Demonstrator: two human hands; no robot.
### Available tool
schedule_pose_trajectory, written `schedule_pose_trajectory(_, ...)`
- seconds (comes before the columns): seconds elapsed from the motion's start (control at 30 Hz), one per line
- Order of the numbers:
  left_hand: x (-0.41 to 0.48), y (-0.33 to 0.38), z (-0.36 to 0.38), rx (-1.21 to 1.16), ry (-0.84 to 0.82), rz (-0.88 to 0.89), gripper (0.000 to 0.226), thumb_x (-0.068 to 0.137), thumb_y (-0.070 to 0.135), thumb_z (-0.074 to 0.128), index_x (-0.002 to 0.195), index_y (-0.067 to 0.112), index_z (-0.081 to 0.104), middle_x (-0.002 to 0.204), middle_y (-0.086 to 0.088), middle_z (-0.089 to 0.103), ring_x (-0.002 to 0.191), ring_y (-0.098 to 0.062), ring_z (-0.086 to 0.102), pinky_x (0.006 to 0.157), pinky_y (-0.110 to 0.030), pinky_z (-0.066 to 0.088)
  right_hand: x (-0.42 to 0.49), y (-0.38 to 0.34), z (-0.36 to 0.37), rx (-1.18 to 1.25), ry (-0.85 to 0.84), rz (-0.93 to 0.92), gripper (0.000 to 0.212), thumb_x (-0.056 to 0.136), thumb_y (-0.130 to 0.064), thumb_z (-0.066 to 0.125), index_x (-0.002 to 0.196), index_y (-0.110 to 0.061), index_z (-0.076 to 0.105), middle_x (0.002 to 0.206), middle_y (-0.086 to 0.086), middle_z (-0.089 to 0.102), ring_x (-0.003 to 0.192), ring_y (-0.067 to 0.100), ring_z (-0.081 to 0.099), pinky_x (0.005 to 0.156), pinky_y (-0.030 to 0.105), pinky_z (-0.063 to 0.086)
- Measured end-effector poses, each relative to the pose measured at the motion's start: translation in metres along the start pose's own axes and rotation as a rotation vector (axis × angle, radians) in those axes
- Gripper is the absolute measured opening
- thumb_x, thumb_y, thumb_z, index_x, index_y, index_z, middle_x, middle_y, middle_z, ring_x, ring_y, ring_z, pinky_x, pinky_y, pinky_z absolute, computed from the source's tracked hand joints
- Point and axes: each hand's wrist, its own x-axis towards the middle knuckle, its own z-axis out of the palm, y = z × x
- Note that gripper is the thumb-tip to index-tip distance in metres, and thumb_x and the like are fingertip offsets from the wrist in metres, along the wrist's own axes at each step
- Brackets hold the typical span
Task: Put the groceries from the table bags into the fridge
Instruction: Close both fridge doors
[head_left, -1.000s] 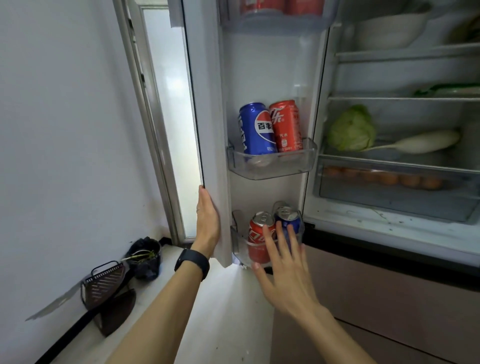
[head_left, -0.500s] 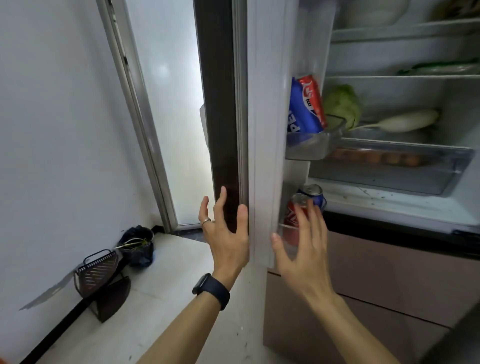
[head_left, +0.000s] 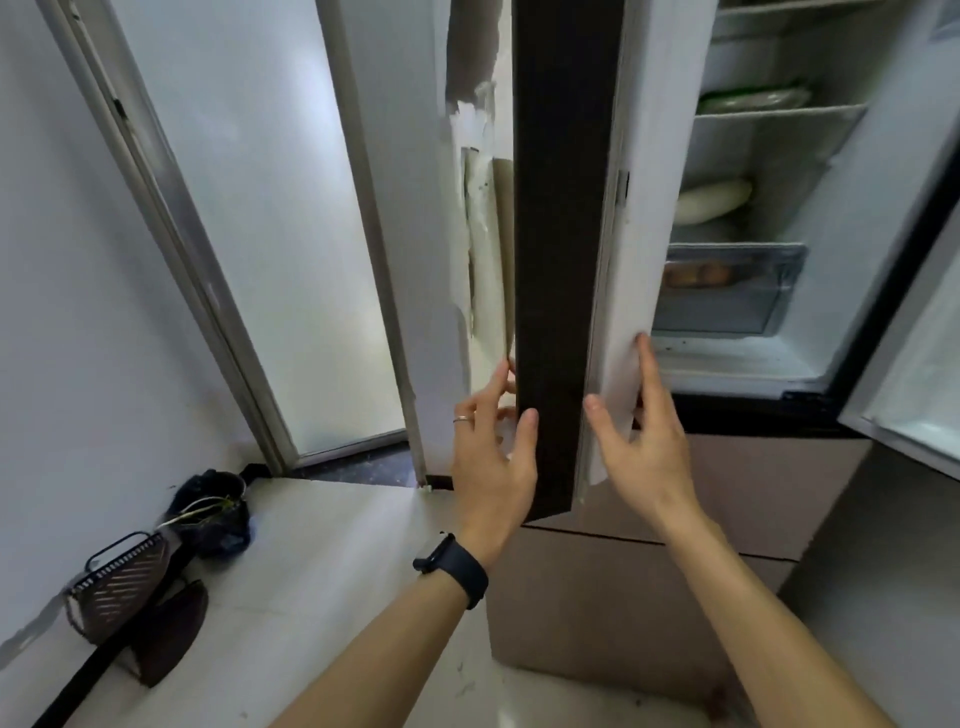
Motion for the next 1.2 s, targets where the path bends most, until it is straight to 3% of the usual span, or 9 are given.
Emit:
schedule_pose_trajectory(0.13, 0.006, -0.003, 0.026, 0.029, -0.073, 0.06, 0.058, 0.098, 0.03, 0.063, 0.149, 0.044, 0.039, 0.131, 0.011, 0.045, 0.119, -0.013, 0.056, 0.097, -0.033, 0.055, 0.013, 0.015, -0.021, -0.038, -0.032, 0.024, 0.078, 0.094, -0.053, 0.055, 0.154, -0.051, 0.007, 0.163, -0.025, 0.007, 0.15, 0.005, 0.01, 0.12, 0.045, 0.021)
schedule_pose_trajectory(0.23, 0.018, 0.0, 0.038, 0.031, -0.126, 0.146, 0.057, 0.095, 0.018, 0.067, 0.145, 0.035, 0.046, 0.128, 0.012, 0.054, 0.113, -0.005, 0.058, 0.093, -0.021, 0.053, 0.025, 0.023, -0.031, -0.016, -0.033, 0.057, 0.077, 0.09, -0.06, 0.053, 0.153, -0.052, 0.009, 0.164, -0.022, 0.01, 0.15, 0.007, 0.013, 0.12, 0.05, 0.024)
schedule_pose_trajectory(0.33, 0.041, 0.004, 0.046, 0.062, -0.154, 0.174, 0.049, 0.091, 0.014, 0.068, 0.134, 0.033, 0.051, 0.122, 0.011, 0.056, 0.108, -0.004, 0.057, 0.09, -0.022, 0.053, 0.036, 0.026, -0.034, -0.026, -0.028, 0.086, 0.078, 0.09, -0.064, 0.054, 0.151, -0.057, 0.007, 0.165, -0.018, 0.008, 0.151, 0.009, 0.012, 0.12, 0.049, 0.023)
schedule_pose_trajectory(0.47, 0.084, 0.004, 0.053, 0.387, -0.071, 0.33, 0.065, 0.083, 0.028, 0.075, 0.14, 0.03, 0.043, 0.138, 0.001, 0.04, 0.125, -0.021, 0.047, 0.099, -0.034, 0.049, 0.051, 0.027, -0.031, -0.097, 0.023, 0.07, 0.076, 0.092, -0.064, 0.051, 0.146, -0.066, -0.003, 0.166, -0.015, 0.009, 0.15, 0.02, 0.02, 0.117, 0.054, 0.028)
schedule_pose_trajectory(0.63, 0.133, -0.007, 0.069, 0.729, -0.157, 0.709, 0.086, 0.082, 0.05, 0.069, 0.155, 0.027, 0.03, 0.158, -0.012, 0.028, 0.148, -0.036, 0.025, 0.118, -0.051, 0.027, 0.07, 0.044, -0.031, -0.195, 0.061, 0.023, 0.065, 0.1, -0.058, 0.037, 0.146, -0.063, -0.009, 0.165, -0.013, 0.013, 0.148, 0.021, 0.028, 0.114, 0.046, 0.033)
schedule_pose_trajectory(0.83, 0.149, -0.019, 0.101, 0.849, -0.135, 0.726, 0.089, 0.081, 0.053, 0.074, 0.156, 0.032, 0.032, 0.162, -0.01, 0.022, 0.149, -0.036, 0.023, 0.116, -0.061, 0.023, 0.106, 0.059, -0.039, -0.193, 0.025, 0.113, 0.058, 0.103, -0.053, 0.028, 0.146, -0.063, -0.009, 0.161, -0.004, 0.031, 0.138, 0.026, 0.043, 0.109, 0.047, 0.041)
schedule_pose_trajectory(1.0, 0.153, -0.023, 0.124, 0.886, -0.112, 0.699, 0.093, 0.081, 0.055, 0.073, 0.158, 0.034, 0.026, 0.166, -0.009, 0.013, 0.152, -0.036, 0.014, 0.117, -0.064, 0.016, 0.131, 0.074, -0.045, -0.149, -0.017, 0.108, 0.055, 0.103, -0.055, 0.023, 0.146, -0.064, -0.01, 0.16, -0.002, 0.034, 0.137, 0.026, 0.046, 0.11, 0.051, 0.042)
schedule_pose_trajectory(1.2, 0.158, -0.024, 0.129, 0.911, -0.099, 0.679, 0.092, 0.083, 0.058, 0.07, 0.159, 0.036, 0.023, 0.167, -0.007, 0.011, 0.153, -0.034, 0.013, 0.116, -0.067, 0.016, 0.141, 0.083, -0.05, -0.165, -0.042, 0.087, 0.053, 0.104, -0.052, 0.023, 0.145, -0.063, -0.01, 0.162, -0.005, 0.029, 0.14, 0.025, 0.042, 0.111, 0.042, 0.038)
